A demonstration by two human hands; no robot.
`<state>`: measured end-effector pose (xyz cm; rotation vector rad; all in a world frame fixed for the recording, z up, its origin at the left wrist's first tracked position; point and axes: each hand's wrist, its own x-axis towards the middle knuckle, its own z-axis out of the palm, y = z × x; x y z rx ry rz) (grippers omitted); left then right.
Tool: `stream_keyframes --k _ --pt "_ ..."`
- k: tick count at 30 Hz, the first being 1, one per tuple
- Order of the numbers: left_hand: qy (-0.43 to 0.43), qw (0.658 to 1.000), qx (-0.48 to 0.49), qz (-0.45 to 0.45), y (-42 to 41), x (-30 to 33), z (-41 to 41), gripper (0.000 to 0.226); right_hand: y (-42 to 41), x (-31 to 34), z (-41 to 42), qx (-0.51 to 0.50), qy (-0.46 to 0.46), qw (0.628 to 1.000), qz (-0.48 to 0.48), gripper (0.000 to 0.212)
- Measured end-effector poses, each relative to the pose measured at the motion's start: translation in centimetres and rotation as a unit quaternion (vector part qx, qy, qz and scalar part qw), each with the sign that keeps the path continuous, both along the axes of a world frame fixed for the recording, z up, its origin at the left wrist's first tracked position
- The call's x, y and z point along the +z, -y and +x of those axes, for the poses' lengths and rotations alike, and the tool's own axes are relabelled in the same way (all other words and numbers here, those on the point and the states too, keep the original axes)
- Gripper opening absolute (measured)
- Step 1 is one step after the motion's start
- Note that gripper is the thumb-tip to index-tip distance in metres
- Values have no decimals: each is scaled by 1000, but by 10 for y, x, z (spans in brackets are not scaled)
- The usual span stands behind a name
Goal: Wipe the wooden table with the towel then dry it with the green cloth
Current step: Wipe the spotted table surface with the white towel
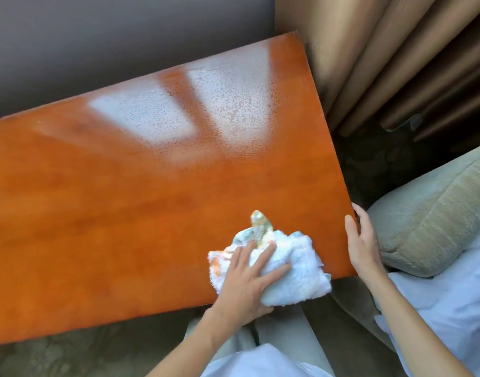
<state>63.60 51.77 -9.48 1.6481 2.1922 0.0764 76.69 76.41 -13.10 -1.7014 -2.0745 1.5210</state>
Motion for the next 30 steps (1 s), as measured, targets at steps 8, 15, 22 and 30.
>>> stream_keyframes --k 8,15,22,30 --pt "-49 914 402 5 12 2 -71 92 3 0 -3 17 7 999 50 54" --pt "-14 888 459 -18 -103 10 -9 92 14 9 -7 48 55 988 133 53" --pt "55 953 298 17 -56 7 50 105 67 17 -10 157 78 955 238 52" --pt "-17 892 451 27 103 -3 -16 98 149 19 -73 429 46 860 272 49"
